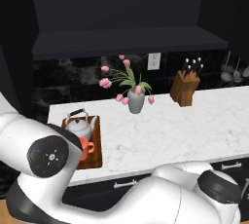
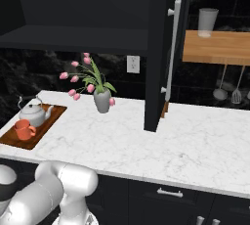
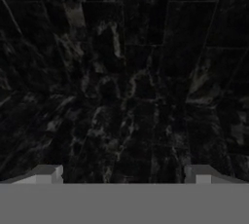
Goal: Pick the kettle from the counter and place it on the tray. Then pick the mug from the cabinet and place it on the tray. Then close the cabinet doors.
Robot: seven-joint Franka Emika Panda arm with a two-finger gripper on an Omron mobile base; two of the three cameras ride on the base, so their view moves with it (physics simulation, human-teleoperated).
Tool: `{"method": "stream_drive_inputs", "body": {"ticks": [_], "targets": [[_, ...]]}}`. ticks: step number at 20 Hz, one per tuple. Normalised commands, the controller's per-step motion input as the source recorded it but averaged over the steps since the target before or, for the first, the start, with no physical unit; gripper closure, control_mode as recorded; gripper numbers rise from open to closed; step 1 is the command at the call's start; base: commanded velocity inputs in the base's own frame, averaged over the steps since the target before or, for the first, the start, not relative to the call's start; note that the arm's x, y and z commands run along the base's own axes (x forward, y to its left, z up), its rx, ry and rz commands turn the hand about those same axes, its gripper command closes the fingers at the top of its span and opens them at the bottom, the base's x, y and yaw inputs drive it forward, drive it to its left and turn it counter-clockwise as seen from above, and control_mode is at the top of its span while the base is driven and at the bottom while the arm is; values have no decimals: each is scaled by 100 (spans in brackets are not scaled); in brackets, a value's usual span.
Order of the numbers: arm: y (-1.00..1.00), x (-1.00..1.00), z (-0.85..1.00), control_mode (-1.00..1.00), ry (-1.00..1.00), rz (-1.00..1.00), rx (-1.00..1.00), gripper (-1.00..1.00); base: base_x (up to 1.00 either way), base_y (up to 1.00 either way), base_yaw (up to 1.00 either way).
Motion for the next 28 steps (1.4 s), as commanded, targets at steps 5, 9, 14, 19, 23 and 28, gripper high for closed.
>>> {"method": "stream_drive_inputs", "body": {"ticks": [5,9,14,19,23,28], "targets": [[-3,41,-13,-100,0,-12,0,-100,0,0,0],[-11,35,-11,-100,0,-12,0,-100,0,0,0],[-13,26,-2,-100,0,-11,0,-100,0,0,0],[-38,13,0,-100,0,-11,0,-100,0,0,0],[-48,12,0,-100,0,-11,0,-100,0,0,0],[-62,7,0,-100,0,-12,0,-100,0,0,0]]}}
